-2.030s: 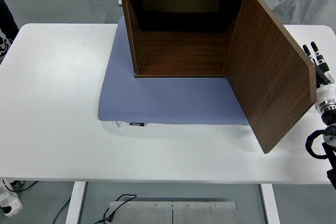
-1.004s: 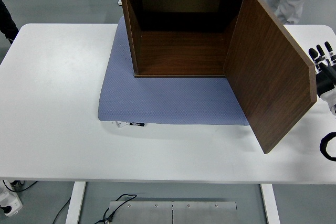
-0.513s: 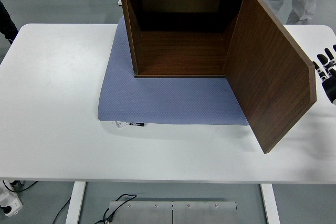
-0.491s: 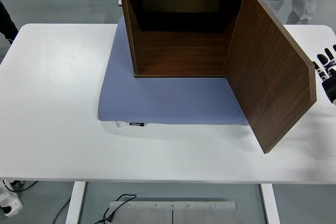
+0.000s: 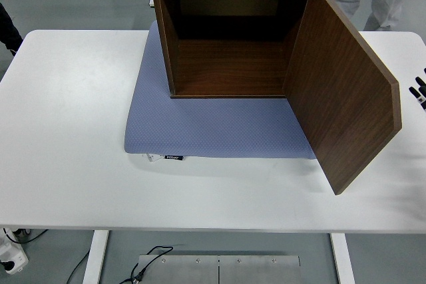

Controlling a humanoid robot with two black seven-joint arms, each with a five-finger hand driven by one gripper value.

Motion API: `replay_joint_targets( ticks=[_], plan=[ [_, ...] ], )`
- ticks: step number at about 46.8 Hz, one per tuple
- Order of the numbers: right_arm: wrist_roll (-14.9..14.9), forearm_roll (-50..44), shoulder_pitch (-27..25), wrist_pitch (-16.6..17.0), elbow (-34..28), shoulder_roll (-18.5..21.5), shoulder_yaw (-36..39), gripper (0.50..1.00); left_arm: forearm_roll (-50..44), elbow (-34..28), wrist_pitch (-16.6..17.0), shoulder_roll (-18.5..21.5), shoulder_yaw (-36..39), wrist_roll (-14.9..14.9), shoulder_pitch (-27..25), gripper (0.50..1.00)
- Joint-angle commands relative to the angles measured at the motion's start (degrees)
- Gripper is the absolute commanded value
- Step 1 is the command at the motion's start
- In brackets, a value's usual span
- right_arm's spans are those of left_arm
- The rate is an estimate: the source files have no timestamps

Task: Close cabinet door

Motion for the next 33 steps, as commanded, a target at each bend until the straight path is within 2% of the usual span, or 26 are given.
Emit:
replay_joint_targets(
  ticks=[1,18,33],
  plan=[
    [0.0,0.0,-2.7,0.4,2.8,-0.6,1.0,1.0,0.0,0.0,0.0,0.0,0.1,0.0,-0.1,1.0],
    [0.4,-0.5,-13.1,1.8,15.2,-1.1,2.4,1.0,0.0,0.0,0.0,0.0,0.0,0.0,-0.1,1.0],
    [0.4,-3.4,-15.5,1.8,20.4,-0.8,1.9,1.0,0.0,0.0,0.0,0.0,0.0,0.0,-0.1,1.0]
  ],
)
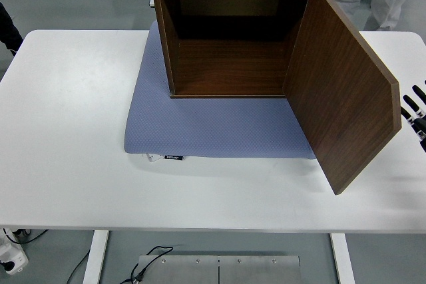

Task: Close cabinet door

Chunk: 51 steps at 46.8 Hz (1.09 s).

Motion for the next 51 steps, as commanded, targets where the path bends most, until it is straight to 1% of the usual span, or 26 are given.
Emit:
replay_joint_targets(
  ticks=[1,13,19,25,40,51],
  plan=[
    [0.0,-1.1,-0.5,0.1,0.8,0.1,-0.2,1.0,-0.1,0.0,0.0,0.0,0.0,0.1,0.0,1.0],
    [0.1,-4.2,-0.7,0.8,3.5,0.4,-2.5,1.0,-0.1,0.0,0.0,0.0,0.1,0.0,0.1,1.0],
    [0.8,-6.0,-0.7,0.8,4.5,0.6,-4.1,1.0,-0.1,0.0,0.0,0.0,0.0,0.0,0.0,1.0],
    [0.9,-8.0,-0.6,0.8,5.6,1.2,-5.6,1.0,-0.1,0.0,0.0,0.0,0.0,0.1,0.1,1.0],
    [0.8,-9.7,0.0,0.8,6.3,2.7,-7.4,1.0,-0.1,0.0,0.0,0.0,0.0,0.0,0.1,1.0],
    [0.8,-10.8,2.1,0.7,6.4,4.1,-10.1,1.0,0.0,0.0,0.0,0.0,0.0,0.0,0.1,1.0]
  ],
)
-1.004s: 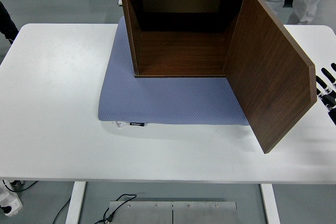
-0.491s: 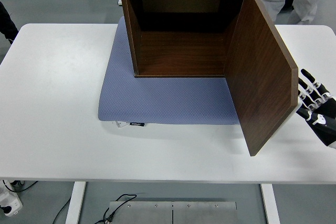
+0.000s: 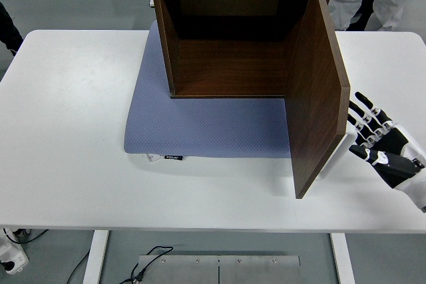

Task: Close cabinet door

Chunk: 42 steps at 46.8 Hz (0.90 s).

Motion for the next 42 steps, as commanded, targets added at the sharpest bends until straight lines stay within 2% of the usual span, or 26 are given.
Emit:
replay_joint_targets(
  ticks=[1,20,42],
  plan=[
    [0.0,-0.1,0.9,0.0,0.0,0.6,-1.1,1.0,-0.1,0.0,0.0,0.0,0.0,0.0,0.0,1.0],
    [0.1,-1.0,7.2,-0.1,-1.1,4.9,-7.9,1.0,0.0,0.0,0.0,0.0,0.0,0.0,0.0,1.0],
    [0.1,-0.9,15.9,-0.1,-5.0,7.6,-12.7,1.0,-0.1,0.0,0.0,0.0,0.0,0.0,0.1,1.0]
  ],
)
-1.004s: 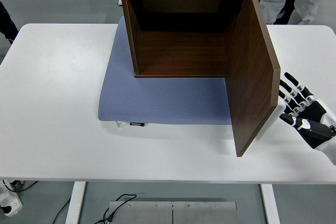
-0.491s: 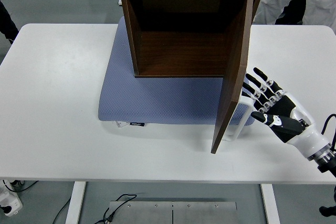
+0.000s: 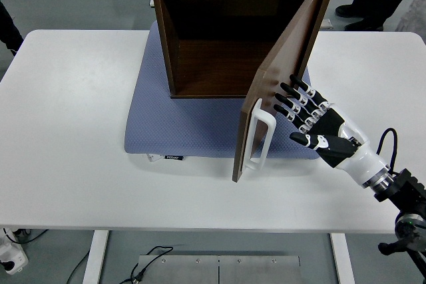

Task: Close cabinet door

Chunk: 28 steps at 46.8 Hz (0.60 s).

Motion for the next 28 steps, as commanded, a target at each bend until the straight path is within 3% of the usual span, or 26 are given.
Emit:
replay_joint_targets(
  ticks=[1,28],
  plan=[
    [0.0,0.0,1.6,0.1,-0.5,0.5,-0.7,1.0,0.0,0.0,0.0,0.0,0.0,0.0,0.0,1.0],
    [0.0,0.5,11.1,0.3,-6.5,5.1,-5.2,1.0,-0.1,0.0,0.0,0.0,0.0,0.0,0.0,1.0]
  ],
)
